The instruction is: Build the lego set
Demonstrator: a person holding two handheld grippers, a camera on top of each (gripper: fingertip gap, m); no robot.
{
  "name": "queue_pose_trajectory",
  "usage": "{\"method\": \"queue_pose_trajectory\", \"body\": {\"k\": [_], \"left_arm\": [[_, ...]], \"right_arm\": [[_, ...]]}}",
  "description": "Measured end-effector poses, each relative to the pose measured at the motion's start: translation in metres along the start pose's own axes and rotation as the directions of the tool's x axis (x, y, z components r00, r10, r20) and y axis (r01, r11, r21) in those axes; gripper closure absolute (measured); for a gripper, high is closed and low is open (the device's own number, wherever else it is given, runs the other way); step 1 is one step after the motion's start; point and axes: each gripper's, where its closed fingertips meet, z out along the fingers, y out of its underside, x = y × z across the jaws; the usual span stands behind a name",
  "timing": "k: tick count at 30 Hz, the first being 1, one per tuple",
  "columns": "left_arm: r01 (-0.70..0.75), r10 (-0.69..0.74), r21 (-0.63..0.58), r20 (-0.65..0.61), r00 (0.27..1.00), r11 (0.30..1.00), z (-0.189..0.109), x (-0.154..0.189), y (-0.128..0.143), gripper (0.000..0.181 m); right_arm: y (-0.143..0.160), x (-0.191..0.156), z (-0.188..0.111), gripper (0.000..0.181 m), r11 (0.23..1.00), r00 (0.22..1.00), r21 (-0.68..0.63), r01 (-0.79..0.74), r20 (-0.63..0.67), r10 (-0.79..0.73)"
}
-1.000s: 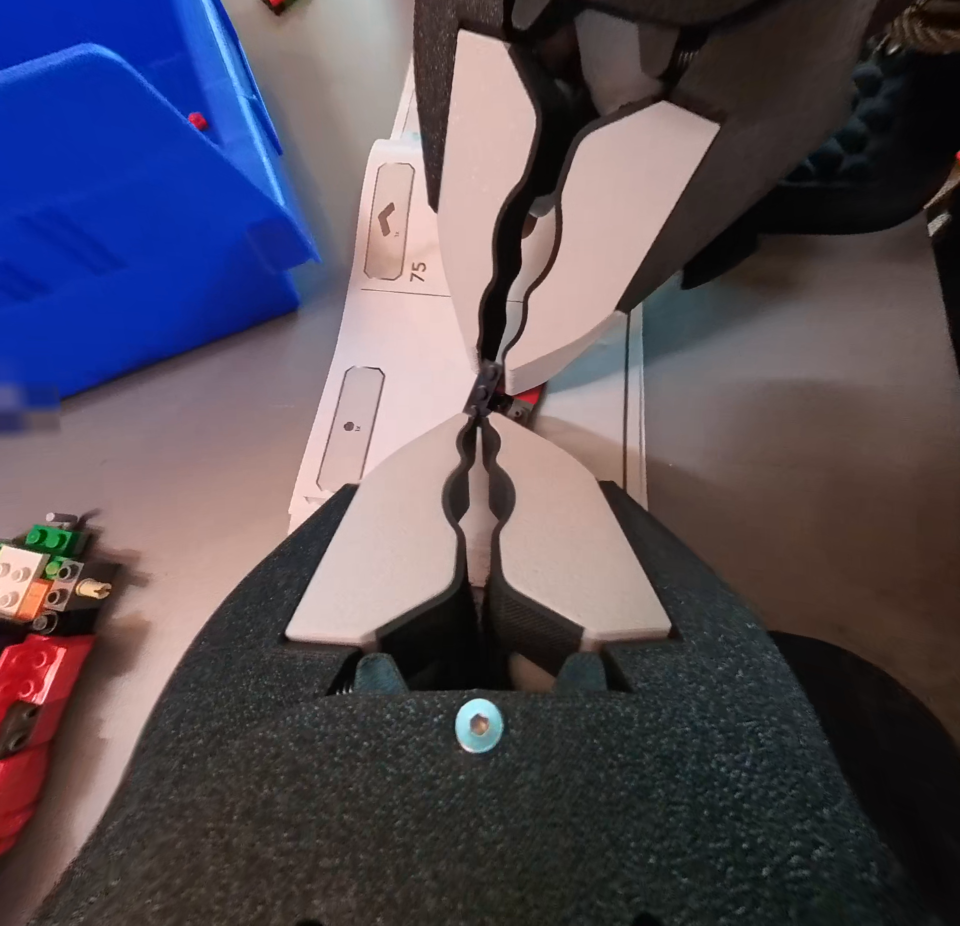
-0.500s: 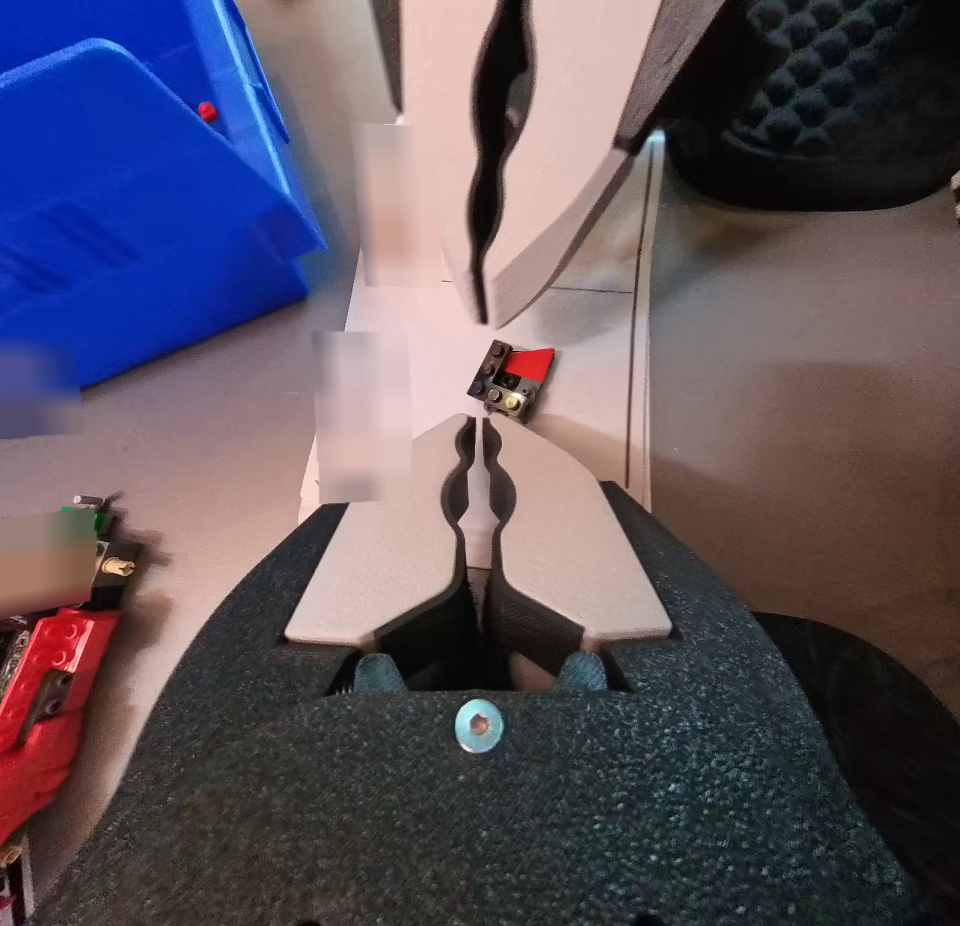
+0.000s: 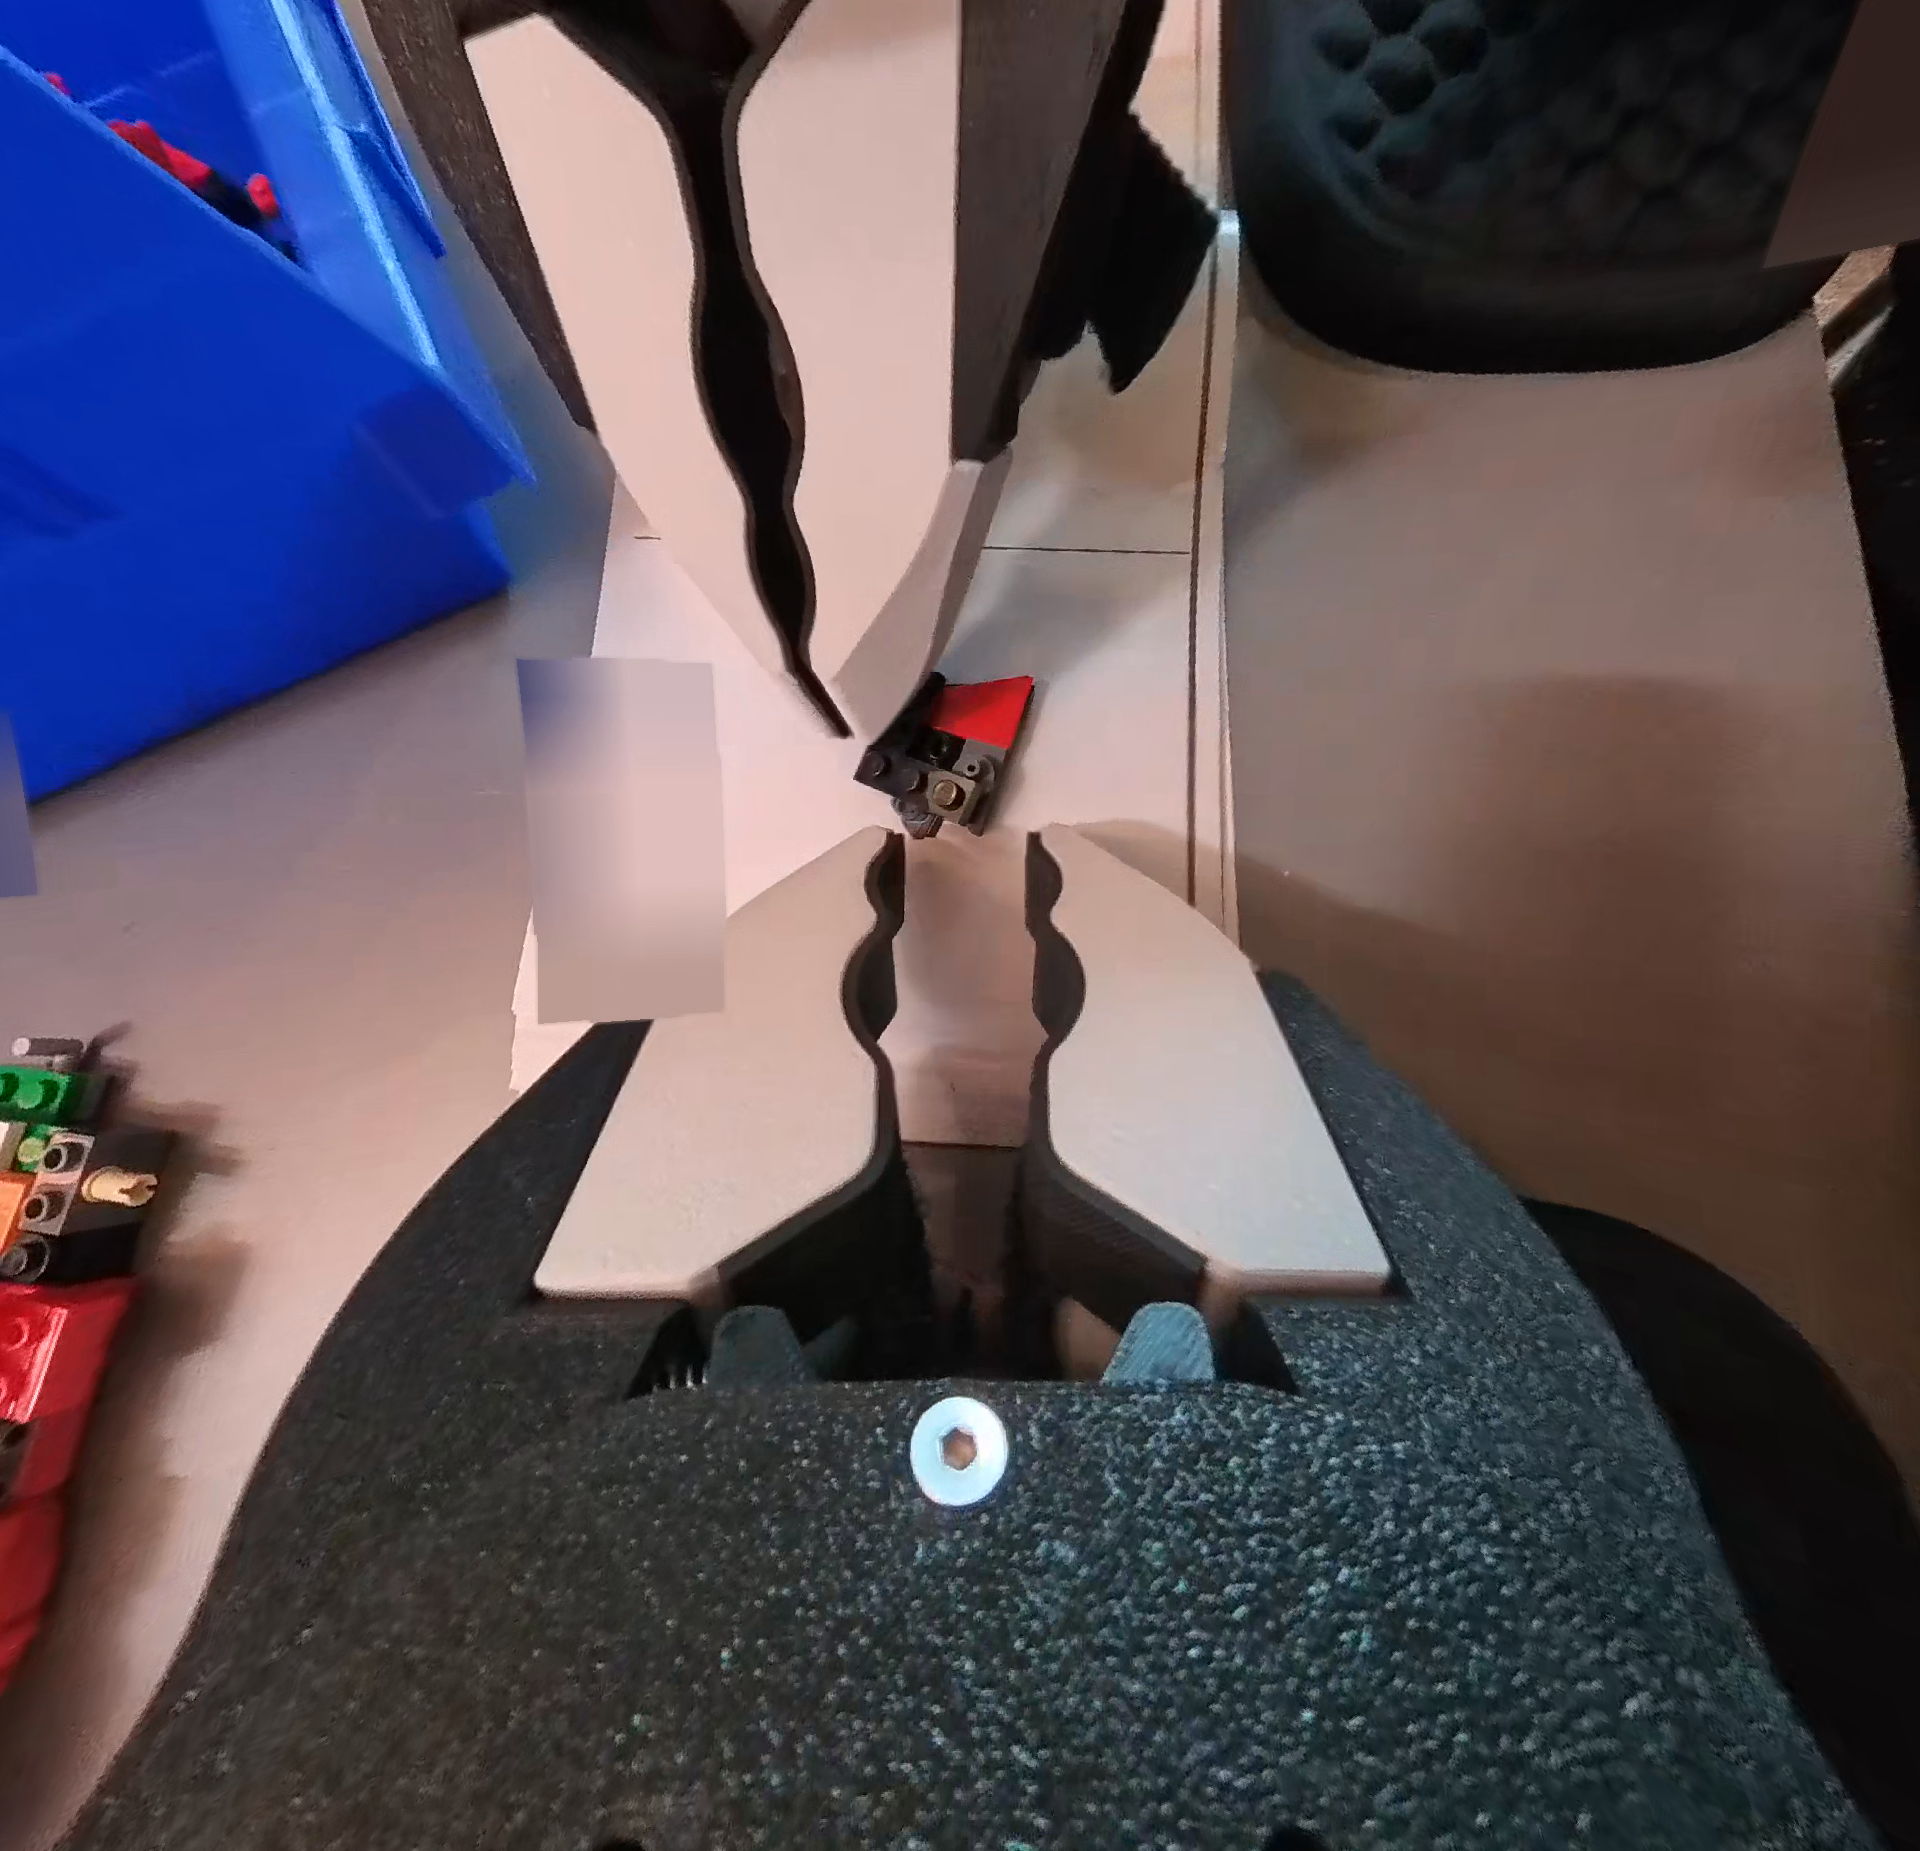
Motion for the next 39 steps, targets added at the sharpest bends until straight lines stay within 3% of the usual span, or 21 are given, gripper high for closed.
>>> {"method": "queue_pose_trajectory", "body": {"k": [16,22,26,39], "left_arm": [[-0.003,0.003,0.001,0.001,1.000,1.000,0.002,-0.002,0.001,0.165],[-0.047,0.047,0.036,-0.001,0.999,0.998,-0.002,0.001,-0.001,0.165],[-0.065,0.065,0.024,-0.010,0.998,0.998,0.000,0.003,0.000,0.167],[-0.102,0.103,0.030,-0.029,0.994,0.994,0.000,0.008,0.000,0.169]], "right_arm": [[0.001,-0.005,0.000,0.181,0.998,0.997,0.001,0.060,0.039,-0.060],[0.002,-0.006,-0.003,0.173,0.998,0.998,-0.003,0.058,0.038,-0.058],[0.012,-0.008,-0.007,0.158,0.997,0.998,-0.072,-0.038,0.043,0.041],[0.008,-0.016,0.000,0.173,0.996,0.998,-0.062,0.062,0.008,-0.062]]}}
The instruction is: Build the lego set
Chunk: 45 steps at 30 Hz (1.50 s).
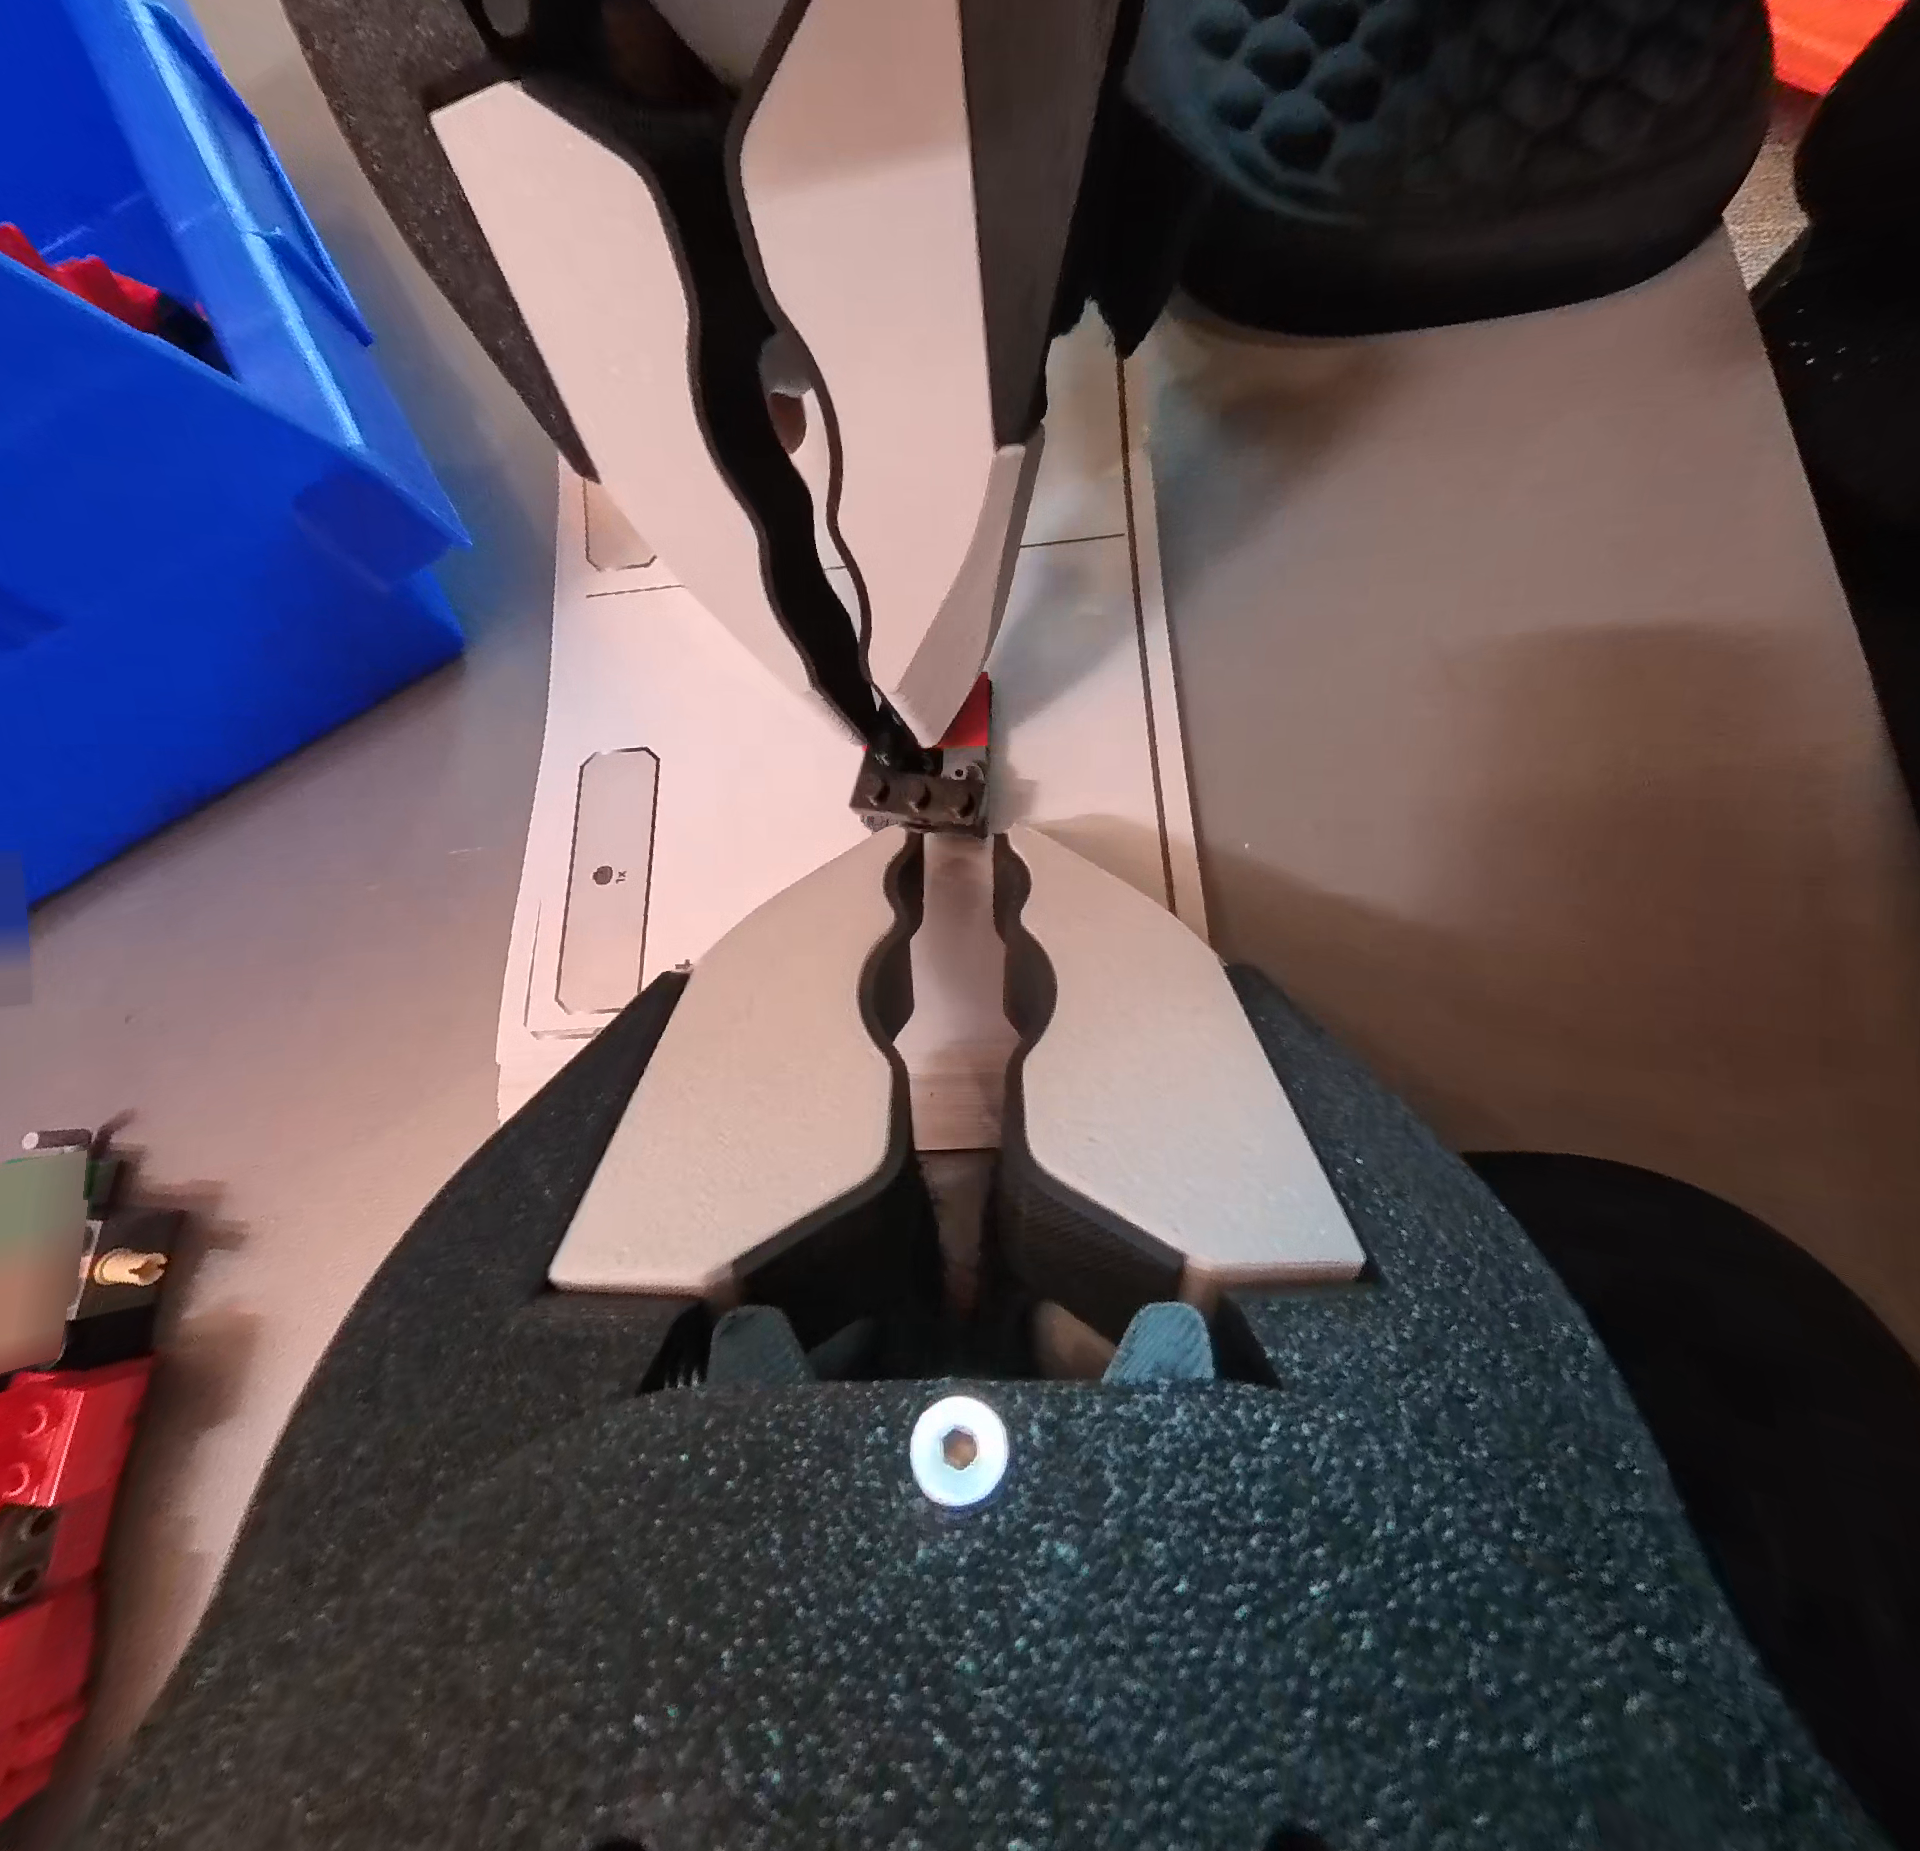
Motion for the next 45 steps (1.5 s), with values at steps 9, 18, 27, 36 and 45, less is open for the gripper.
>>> {"method": "queue_pose_trajectory", "body": {"k": [9,18,27,36,45], "left_arm": [[0.056,-0.057,0.062,0.022,0.998,0.997,-0.013,-0.010,-0.003,0.171],[0.069,-0.069,0.033,-0.018,0.997,0.997,0.000,-0.008,-0.010,0.181],[0.054,-0.054,0.066,0.010,0.998,0.996,-0.005,-0.012,-0.019,0.181],[0.029,-0.029,0.000,0.009,1.000,1.000,0.000,-0.009,-0.011,0.181],[-0.154,0.157,-0.043,0.090,0.983,0.987,0.003,-0.011,-0.010,0.181]], "right_arm": [[-0.001,-0.001,0.000,0.173,0.990,0.990,-0.032,0.135,-0.032,-0.136],[0.001,0.001,0.002,0.173,0.978,0.978,-0.084,0.192,-0.071,-0.198],[0.001,0.001,0.002,0.173,0.979,0.977,-0.083,0.186,-0.091,-0.193],[0.001,0.001,0.002,0.173,0.984,0.981,-0.061,0.165,-0.098,-0.170],[0.001,0.002,0.002,0.173,0.990,0.985,-0.019,0.140,-0.099,-0.141]]}}
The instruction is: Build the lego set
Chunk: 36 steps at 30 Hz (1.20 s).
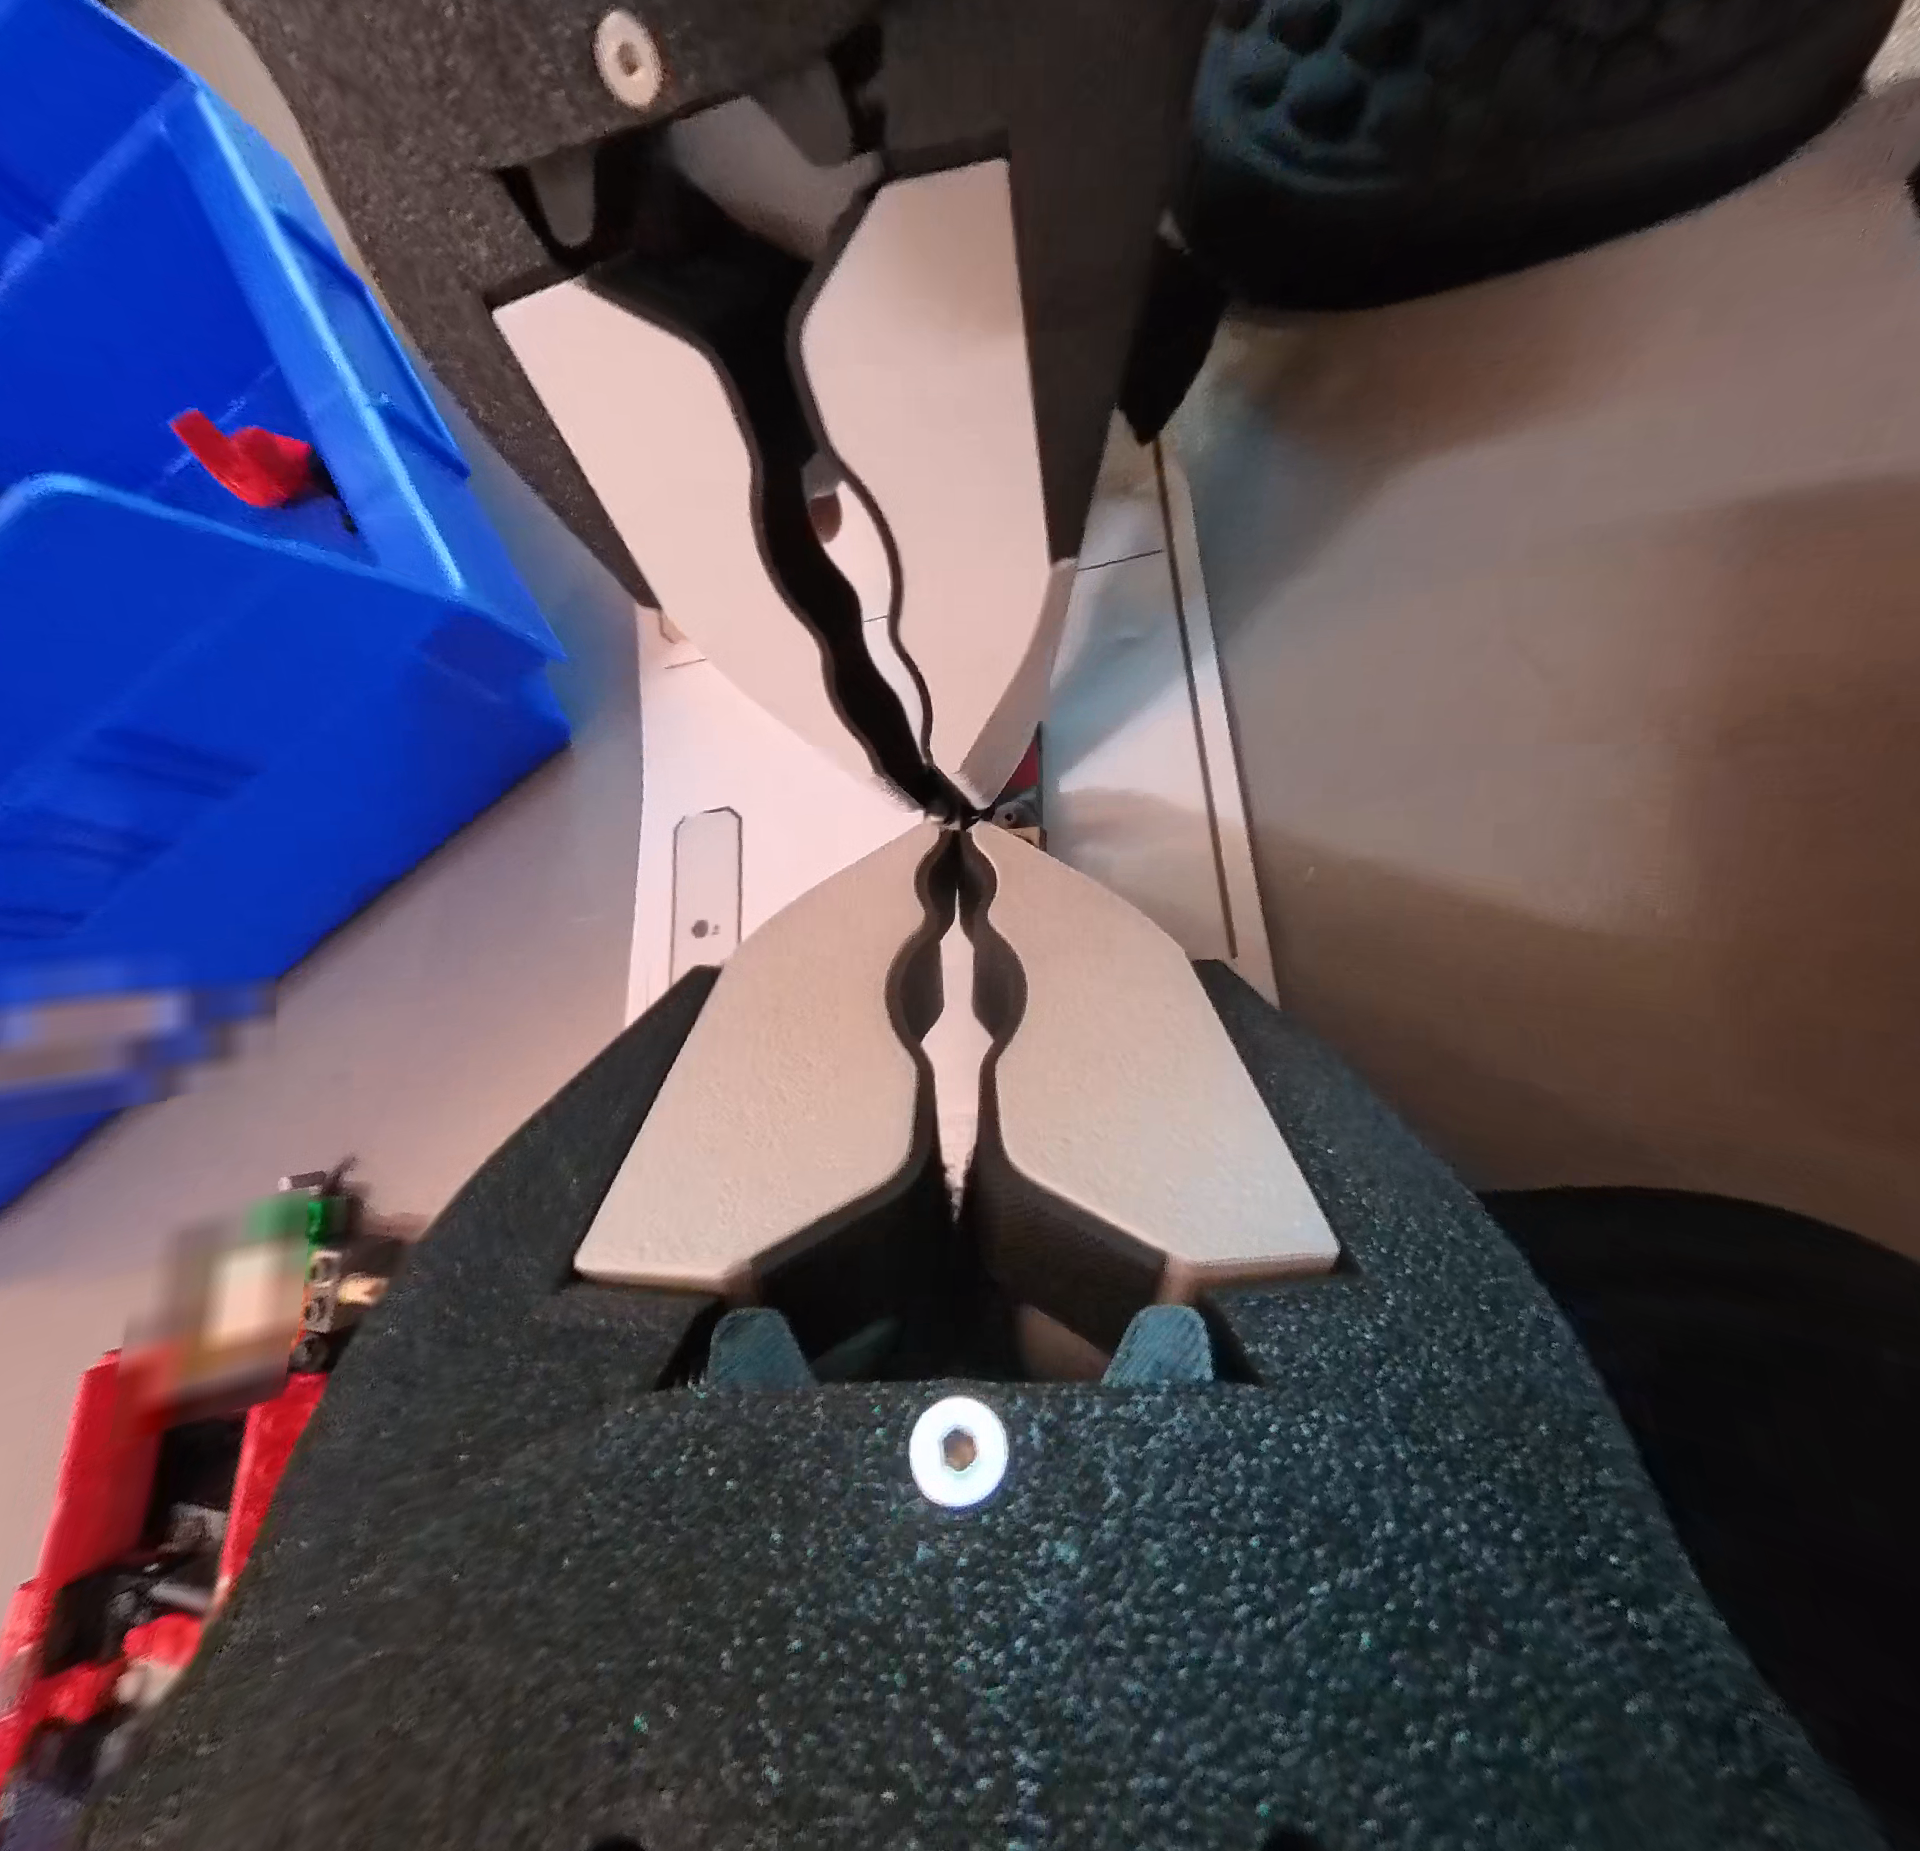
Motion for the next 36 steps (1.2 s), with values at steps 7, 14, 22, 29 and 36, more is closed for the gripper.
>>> {"method": "queue_pose_trajectory", "body": {"k": [7,14,22,29,36], "left_arm": [[-0.144,0.147,-0.103,0.015,0.989,0.984,0.008,0.010,0.008,0.181],[-0.034,0.029,0.019,0.210,0.977,0.999,-0.017,-0.023,-0.005,0.181],[0.138,-0.151,0.164,0.071,0.986,0.977,-0.025,0.004,-0.019,0.181],[0.135,-0.136,0.077,0.009,0.991,0.988,-0.012,0.016,-0.013,0.181],[0.106,-0.106,0.009,-0.017,0.994,0.994,-0.005,0.021,-0.007,0.181]], "right_arm": [[0.005,-0.016,0.001,0.174,1.000,0.995,-0.009,0.003,0.101,-0.002],[-0.002,-0.001,-0.008,0.174,0.997,1.000,0.079,0.005,0.028,-0.007],[-0.002,-0.017,-0.008,0.174,0.998,1.000,0.062,0.025,0.009,-0.026],[0.003,-0.018,-0.003,0.174,1.000,0.998,0.000,0.026,-0.061,-0.026],[0.004,-0.018,-0.004,0.174,1.000,0.996,-0.005,0.017,-0.082,-0.018]]}}
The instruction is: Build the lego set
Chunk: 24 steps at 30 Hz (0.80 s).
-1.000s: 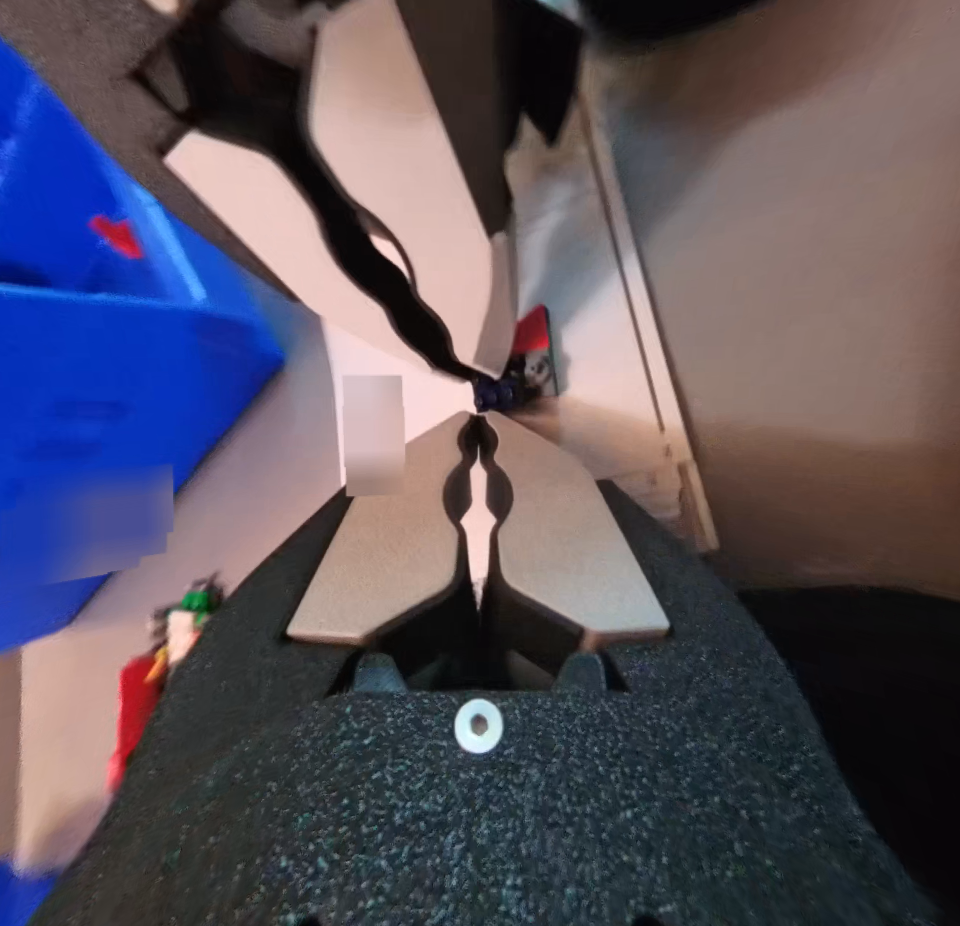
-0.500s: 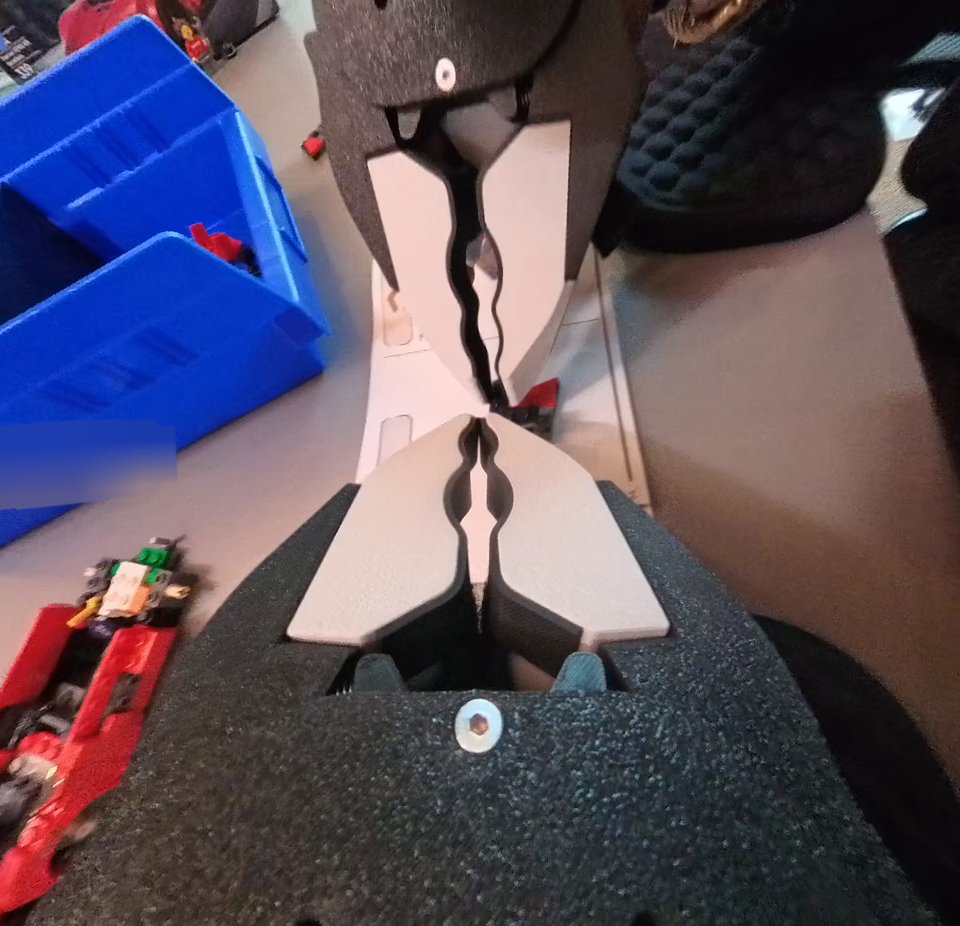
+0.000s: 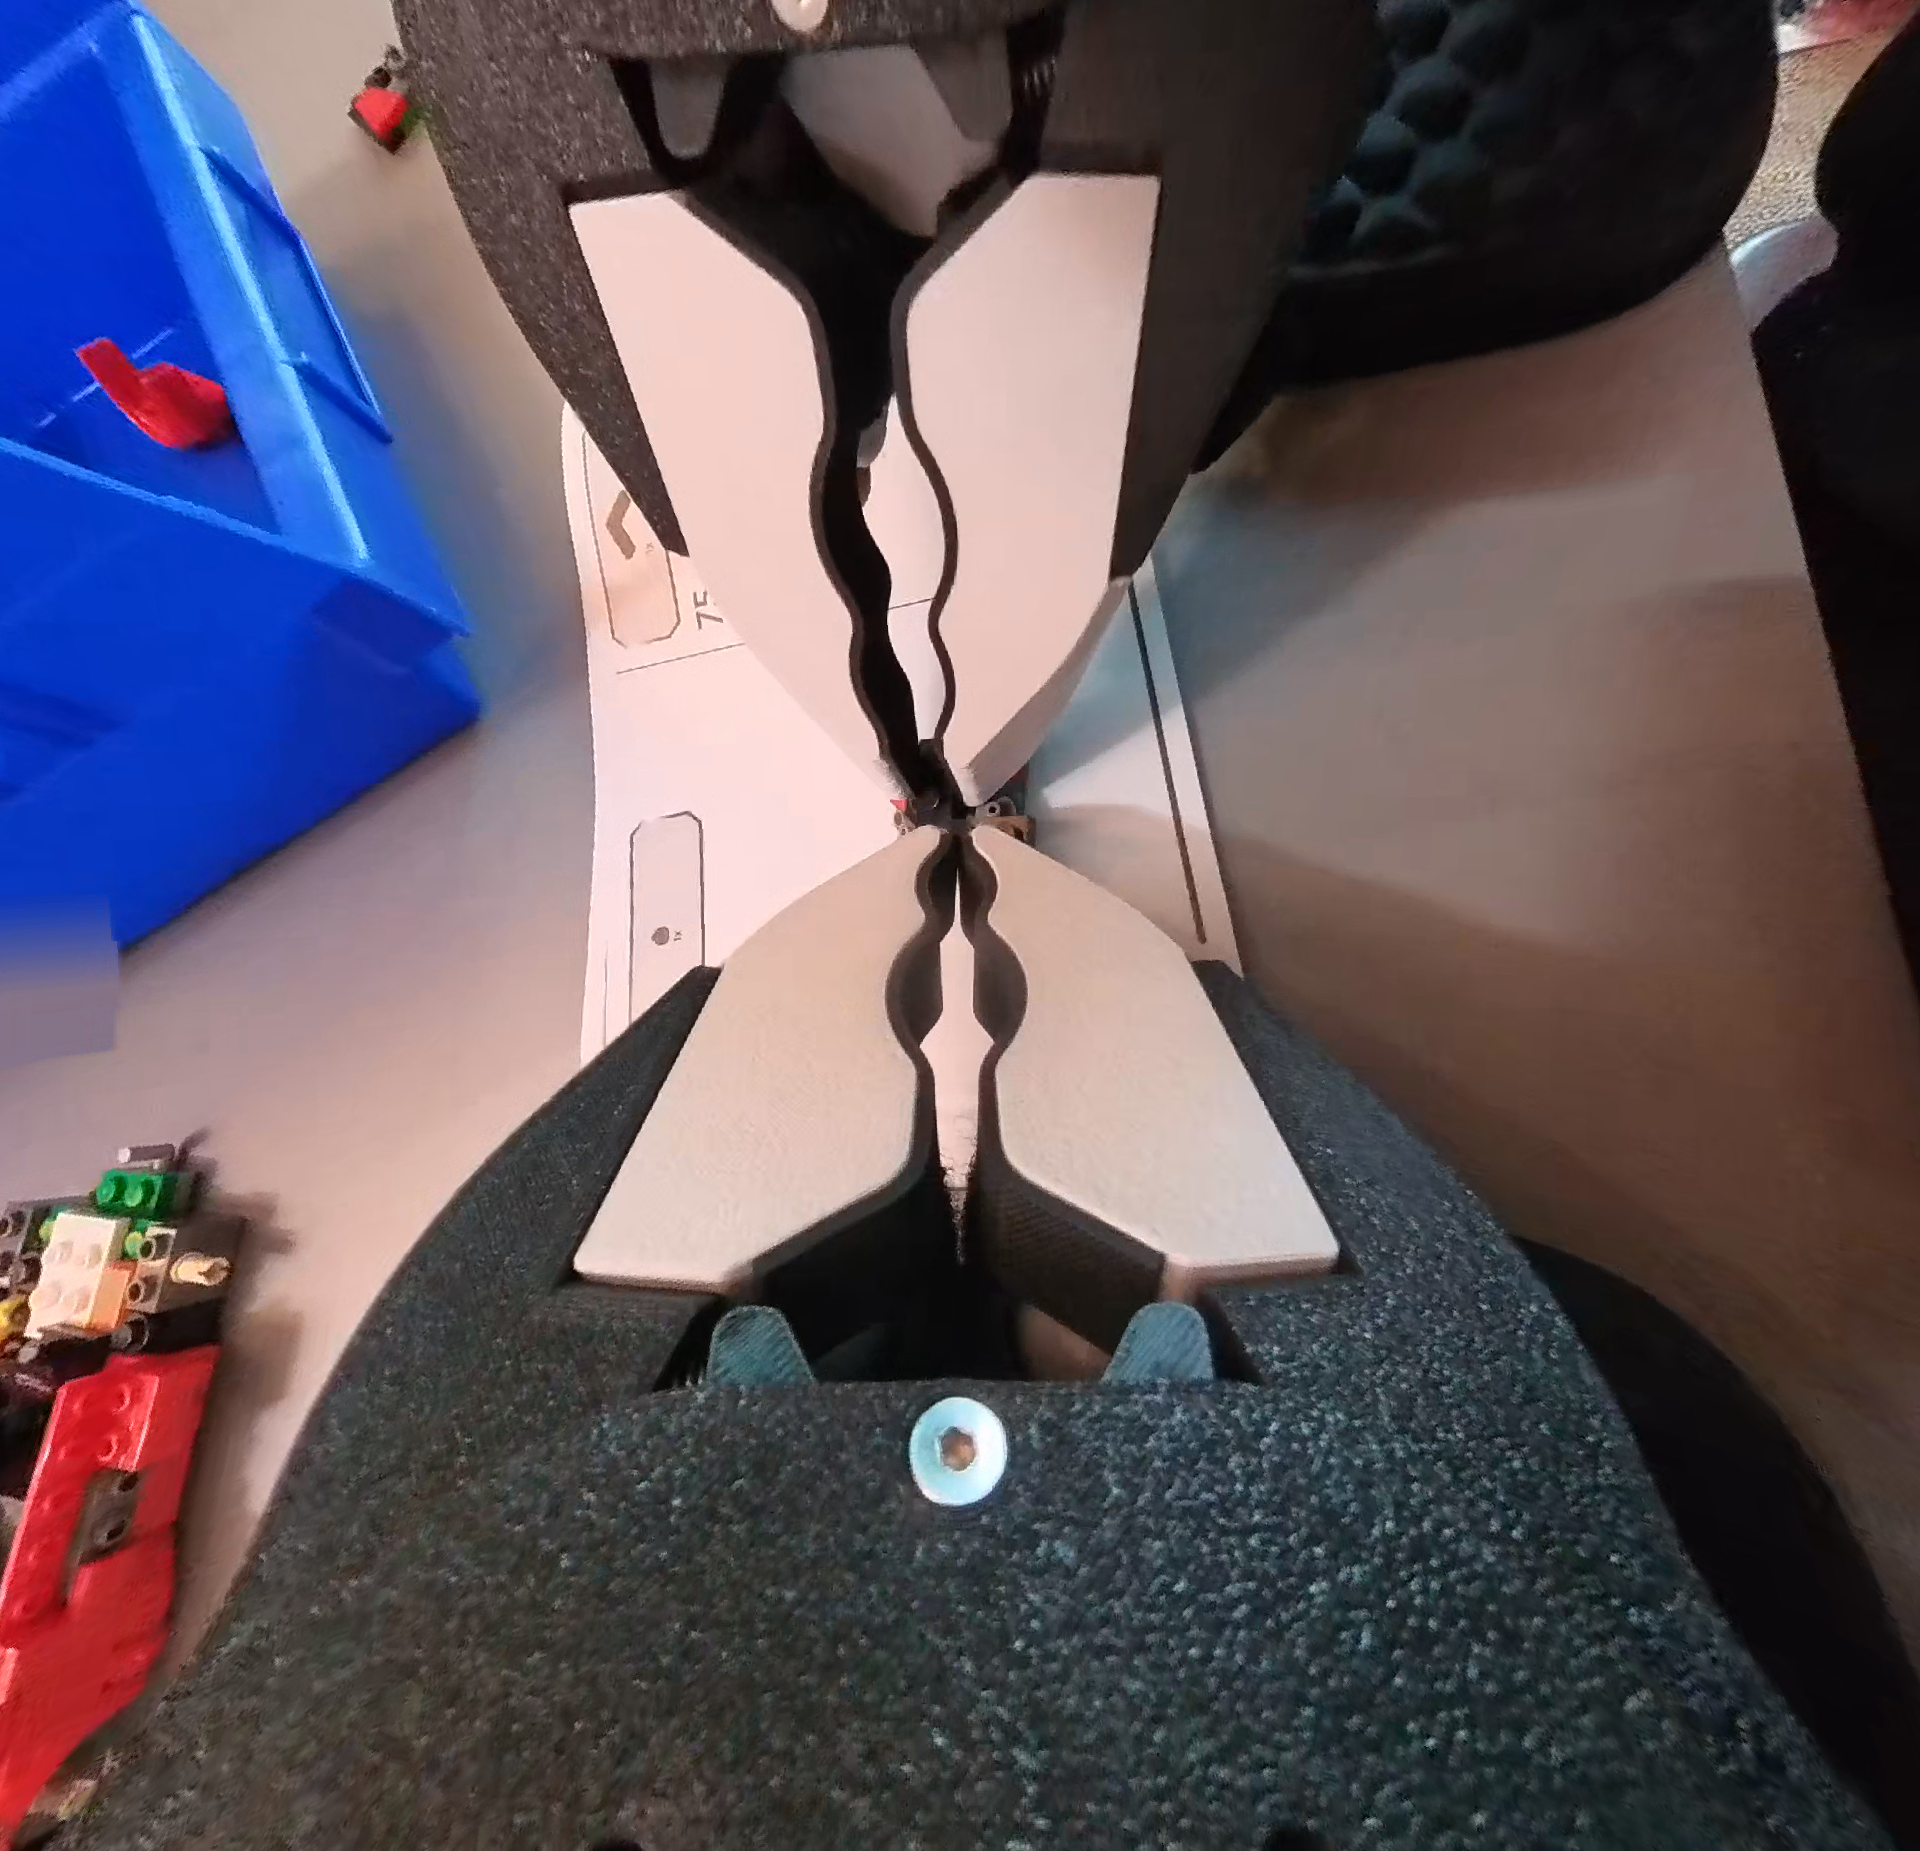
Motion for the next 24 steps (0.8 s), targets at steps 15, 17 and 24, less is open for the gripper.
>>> {"method": "queue_pose_trajectory", "body": {"k": [15,17,24], "left_arm": [[-0.070,0.070,-0.018,0.016,0.997,0.997,0.002,-0.004,0.001,0.181],[-0.083,0.083,-0.017,0.004,0.997,0.996,0.003,-0.002,0.000,0.181],[-0.159,0.159,-0.088,-0.016,0.987,0.983,0.005,0.001,0.009,0.181]], "right_arm": [[0.008,-0.005,-0.002,0.153,0.998,0.999,0.047,-0.038,0.040,0.037],[0.008,-0.005,-0.002,0.156,0.998,0.999,0.045,-0.037,0.038,0.036],[0.009,-0.006,0.000,0.157,0.999,0.999,0.042,-0.028,0.027,0.027]]}}
